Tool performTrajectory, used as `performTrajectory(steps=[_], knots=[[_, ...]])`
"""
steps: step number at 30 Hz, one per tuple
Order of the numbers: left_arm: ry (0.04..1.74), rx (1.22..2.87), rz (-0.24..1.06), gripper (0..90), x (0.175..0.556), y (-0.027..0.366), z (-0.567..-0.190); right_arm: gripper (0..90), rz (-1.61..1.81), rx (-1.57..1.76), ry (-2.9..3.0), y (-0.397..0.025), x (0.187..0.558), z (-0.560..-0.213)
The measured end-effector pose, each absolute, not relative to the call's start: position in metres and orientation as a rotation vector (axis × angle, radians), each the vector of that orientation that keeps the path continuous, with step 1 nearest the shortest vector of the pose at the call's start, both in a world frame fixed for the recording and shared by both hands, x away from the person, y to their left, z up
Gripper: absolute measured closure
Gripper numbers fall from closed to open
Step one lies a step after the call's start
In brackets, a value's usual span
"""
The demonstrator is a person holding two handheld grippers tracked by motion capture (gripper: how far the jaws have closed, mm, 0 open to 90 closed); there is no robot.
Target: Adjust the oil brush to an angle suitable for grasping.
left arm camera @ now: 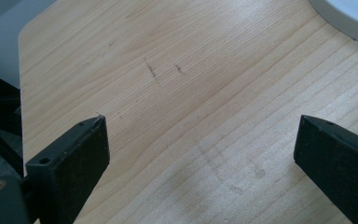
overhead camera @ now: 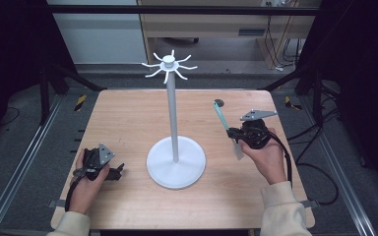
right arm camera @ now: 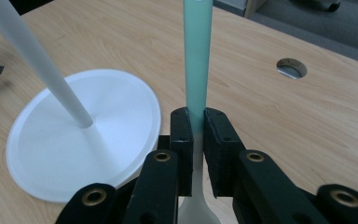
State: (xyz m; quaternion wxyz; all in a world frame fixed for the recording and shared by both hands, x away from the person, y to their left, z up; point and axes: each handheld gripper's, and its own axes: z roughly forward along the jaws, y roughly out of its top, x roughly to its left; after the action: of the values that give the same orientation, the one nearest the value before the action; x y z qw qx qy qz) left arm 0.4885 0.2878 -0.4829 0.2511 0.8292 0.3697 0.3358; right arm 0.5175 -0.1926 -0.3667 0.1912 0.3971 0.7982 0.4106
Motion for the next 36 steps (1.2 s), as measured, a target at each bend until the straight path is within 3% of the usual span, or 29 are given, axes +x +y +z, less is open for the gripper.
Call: performTrajectory(steps=[21,36], knots=[[0.995,2.254,0.904,2.8,0.489,0.287,-0.482,82.3,1.286,1.100,2.053,-0.170,0.493,-0.361],[0.994,2.255,0.903,2.9,0.489,0.286,-0.482,82.2,1.459,1.007,1.918,-0.165,0.470,-0.334]])
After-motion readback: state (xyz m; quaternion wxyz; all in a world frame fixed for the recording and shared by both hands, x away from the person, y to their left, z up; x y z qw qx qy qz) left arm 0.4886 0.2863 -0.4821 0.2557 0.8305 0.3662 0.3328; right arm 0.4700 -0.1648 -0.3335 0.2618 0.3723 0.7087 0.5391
